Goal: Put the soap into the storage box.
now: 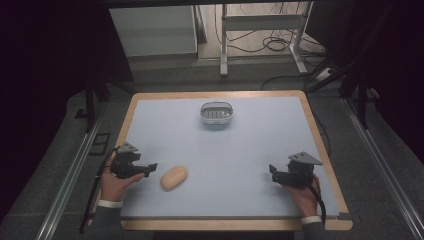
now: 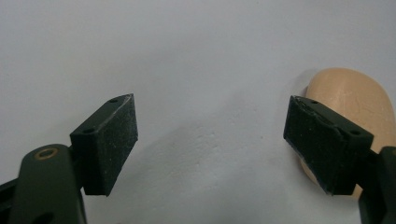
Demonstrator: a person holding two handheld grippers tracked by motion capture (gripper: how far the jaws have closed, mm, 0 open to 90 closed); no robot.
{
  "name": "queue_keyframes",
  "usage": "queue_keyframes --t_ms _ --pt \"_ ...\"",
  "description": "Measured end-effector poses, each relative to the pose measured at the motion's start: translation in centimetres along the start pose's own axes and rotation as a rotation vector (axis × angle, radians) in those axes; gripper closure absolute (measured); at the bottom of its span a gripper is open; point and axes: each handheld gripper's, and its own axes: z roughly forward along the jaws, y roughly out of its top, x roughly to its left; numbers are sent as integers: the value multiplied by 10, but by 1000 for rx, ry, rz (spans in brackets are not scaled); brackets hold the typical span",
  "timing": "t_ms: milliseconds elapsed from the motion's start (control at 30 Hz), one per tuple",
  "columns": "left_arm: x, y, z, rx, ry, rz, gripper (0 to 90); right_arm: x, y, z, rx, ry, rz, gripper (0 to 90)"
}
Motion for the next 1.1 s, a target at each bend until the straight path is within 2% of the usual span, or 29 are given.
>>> queue_keyframes --t_ms 267,467,700,767,800,900,1100 --pt "1 -4 -3 4 10 -1 180 2 0 2 15 -13 -15 63" --pt "-1 -4 0 13 3 10 185 0 -1 -2 -21 -7 -7 87" --pt "0 -2 1 14 8 1 189 -1 -2 -3 -29 -7 8 87" --pt "0 -1 2 25 6 -5 194 -1 -2 -3 -29 -4 9 87" --pt "0 0 2 38 -16 -8 194 -1 -2 -3 -30 -3 11 87" --pt "-4 4 0 37 -27 -16 193 -2 -2 -3 -38 4 15 89" --pt "-11 11 -2 63 -34 10 186 -1 -2 -3 -34 1 7 89"
